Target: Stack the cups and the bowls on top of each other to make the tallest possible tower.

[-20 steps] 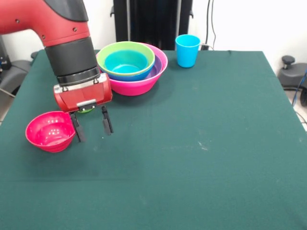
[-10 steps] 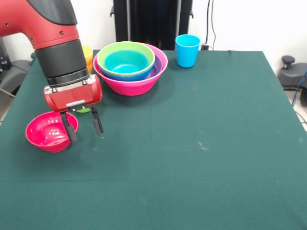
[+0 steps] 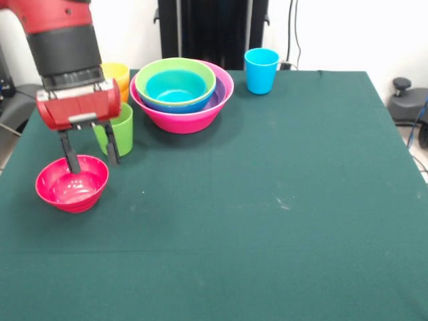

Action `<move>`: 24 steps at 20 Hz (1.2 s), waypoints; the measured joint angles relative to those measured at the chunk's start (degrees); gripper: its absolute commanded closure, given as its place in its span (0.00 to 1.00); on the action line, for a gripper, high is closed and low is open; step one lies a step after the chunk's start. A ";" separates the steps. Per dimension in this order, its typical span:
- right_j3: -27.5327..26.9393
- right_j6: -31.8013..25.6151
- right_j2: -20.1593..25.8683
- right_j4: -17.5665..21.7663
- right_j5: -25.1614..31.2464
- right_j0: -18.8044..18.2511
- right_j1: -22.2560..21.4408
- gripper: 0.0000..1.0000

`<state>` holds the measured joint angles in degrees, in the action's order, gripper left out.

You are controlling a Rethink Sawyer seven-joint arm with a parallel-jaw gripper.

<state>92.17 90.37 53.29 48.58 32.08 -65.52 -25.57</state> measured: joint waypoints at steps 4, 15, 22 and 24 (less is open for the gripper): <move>0.96 0.00 -0.04 -0.02 0.00 0.21 -3.11 0.00; 0.18 0.00 -0.46 0.36 -0.01 3.41 -0.01 0.00; 0.70 0.00 -1.98 0.59 -0.02 4.86 1.68 0.00; 1.41 0.00 -2.78 0.69 -0.05 5.07 1.31 0.00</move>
<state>93.58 90.37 50.51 49.27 32.03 -60.46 -24.26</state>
